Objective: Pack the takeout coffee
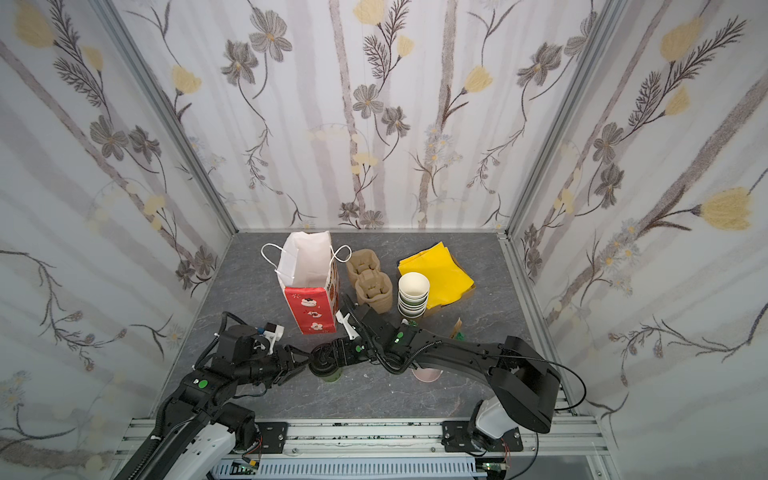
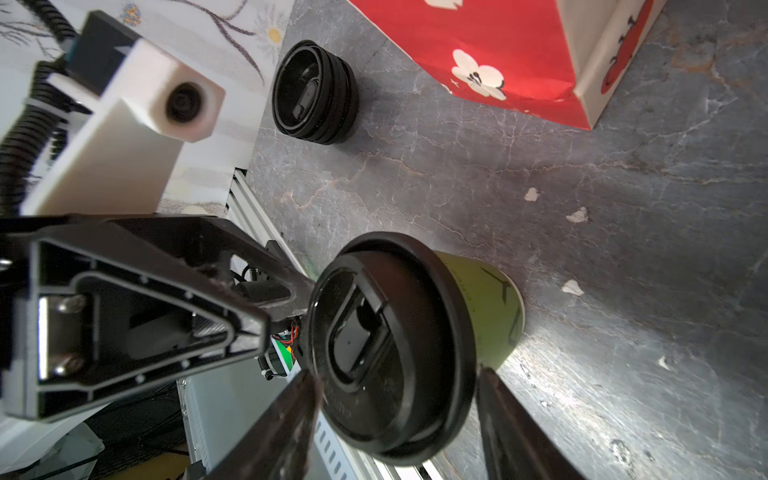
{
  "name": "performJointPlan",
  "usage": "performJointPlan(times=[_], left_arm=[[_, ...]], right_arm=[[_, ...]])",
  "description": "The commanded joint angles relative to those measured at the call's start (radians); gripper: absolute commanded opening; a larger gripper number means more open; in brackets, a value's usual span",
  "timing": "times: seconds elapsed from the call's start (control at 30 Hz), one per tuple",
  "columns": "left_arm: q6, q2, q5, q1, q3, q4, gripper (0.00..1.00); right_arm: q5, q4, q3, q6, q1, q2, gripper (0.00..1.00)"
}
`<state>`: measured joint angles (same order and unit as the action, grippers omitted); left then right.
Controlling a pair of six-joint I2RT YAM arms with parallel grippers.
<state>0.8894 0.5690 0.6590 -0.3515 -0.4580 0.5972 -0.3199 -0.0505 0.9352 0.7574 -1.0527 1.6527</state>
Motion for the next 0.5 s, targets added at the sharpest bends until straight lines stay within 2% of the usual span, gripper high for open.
performJointPlan(times=[0.0, 0.1, 0.23, 0.47], left_arm=[[-0.049, 0.039, -0.045, -0.001, -0.031, -0.021, 0.51], [-0.077, 0.083, -0.068, 0.0, -0.053, -0.031, 0.51], [-0.103, 0.135, -0.079, 0.0, -0.057, -0.04, 0.51], [-0.114, 0.158, -0.059, 0.0, -0.039, -0.071, 0.49]], right_arm=[[-0.005, 0.005, 0.008, -0.015, 0.006, -0.036, 0.64], [0.024, -0.009, -0.03, -0.003, 0.02, -0.094, 0.63], [0.063, -0.023, -0.11, 0.034, 0.033, -0.152, 0.57], [0.042, 0.005, -0.136, 0.063, 0.021, -0.122, 0.44]])
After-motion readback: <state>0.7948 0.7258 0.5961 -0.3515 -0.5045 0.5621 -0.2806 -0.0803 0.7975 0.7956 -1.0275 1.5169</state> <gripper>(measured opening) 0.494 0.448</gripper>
